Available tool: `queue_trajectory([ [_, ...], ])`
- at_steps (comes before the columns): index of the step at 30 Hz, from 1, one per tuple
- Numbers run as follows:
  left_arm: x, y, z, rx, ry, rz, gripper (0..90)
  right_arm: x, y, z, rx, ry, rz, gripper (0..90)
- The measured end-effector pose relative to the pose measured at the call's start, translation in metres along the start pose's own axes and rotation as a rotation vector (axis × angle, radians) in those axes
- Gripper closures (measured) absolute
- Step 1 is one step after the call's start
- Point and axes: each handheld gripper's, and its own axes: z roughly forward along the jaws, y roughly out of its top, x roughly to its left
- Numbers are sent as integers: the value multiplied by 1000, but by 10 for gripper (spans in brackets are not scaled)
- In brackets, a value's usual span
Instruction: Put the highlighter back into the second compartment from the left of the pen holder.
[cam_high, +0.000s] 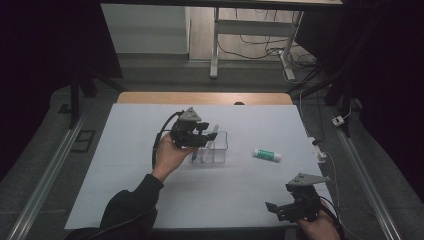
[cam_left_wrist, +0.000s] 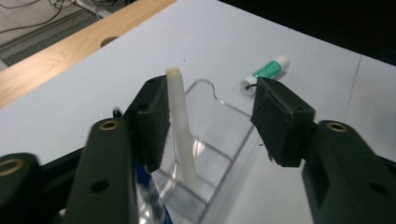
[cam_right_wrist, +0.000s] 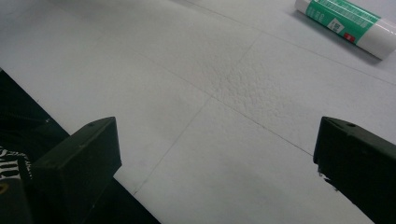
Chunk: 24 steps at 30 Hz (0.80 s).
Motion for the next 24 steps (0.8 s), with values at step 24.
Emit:
queue_trajectory([
  [24,-18,-86,-99,27,24,-159,135,0,0,1,3,-6,4,6],
])
